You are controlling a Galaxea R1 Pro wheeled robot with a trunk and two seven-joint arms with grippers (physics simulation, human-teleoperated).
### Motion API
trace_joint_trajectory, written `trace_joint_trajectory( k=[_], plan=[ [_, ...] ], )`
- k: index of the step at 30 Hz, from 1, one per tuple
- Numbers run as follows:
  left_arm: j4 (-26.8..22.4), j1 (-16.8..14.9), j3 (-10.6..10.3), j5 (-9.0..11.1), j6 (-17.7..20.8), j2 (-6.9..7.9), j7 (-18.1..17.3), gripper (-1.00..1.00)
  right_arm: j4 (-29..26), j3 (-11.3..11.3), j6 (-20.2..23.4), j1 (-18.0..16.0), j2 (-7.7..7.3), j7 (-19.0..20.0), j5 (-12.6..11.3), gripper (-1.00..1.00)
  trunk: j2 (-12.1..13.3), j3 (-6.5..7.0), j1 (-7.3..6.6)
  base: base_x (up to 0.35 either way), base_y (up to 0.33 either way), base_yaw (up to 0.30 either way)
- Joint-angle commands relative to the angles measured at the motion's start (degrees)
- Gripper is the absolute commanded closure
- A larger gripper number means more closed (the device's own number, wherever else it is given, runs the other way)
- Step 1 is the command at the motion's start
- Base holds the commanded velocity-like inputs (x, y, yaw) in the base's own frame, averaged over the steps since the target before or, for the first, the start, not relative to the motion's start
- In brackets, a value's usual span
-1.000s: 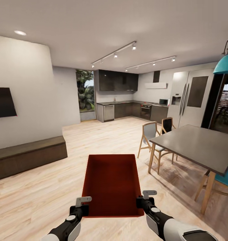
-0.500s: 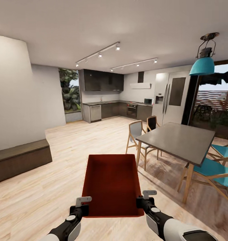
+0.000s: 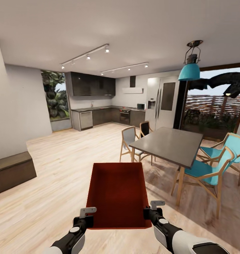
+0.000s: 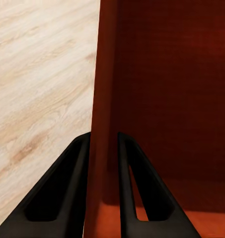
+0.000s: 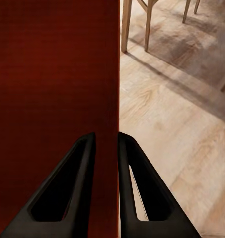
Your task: Move the two storage containers from the living room to the garage. In the garage, place one container on the floor and stack the other container on top of it (either order is fine).
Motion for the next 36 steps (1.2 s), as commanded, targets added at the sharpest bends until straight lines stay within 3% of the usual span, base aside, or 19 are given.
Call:
trace_joint_trajectory(
  k=[1, 36],
  plan=[
    [-0.25, -0.08, 0.04, -0.08, -1.34, 0.03, 0.45, 1.0, 0.24, -0.22, -0.18, -0.03, 0.02, -0.07, -0.66, 1.0, -0.06, -0.08, 0.01, 0.0, 0.0, -0.278],
    [-0.25, -0.08, 0.04, -0.08, -1.42, 0.03, 0.38, 1.0, 0.24, -0.23, -0.18, -0.03, 0.01, -0.07, -0.66, 1.0, -0.06, -0.08, 0.01, 0.0, 0.0, -0.278]
  ],
)
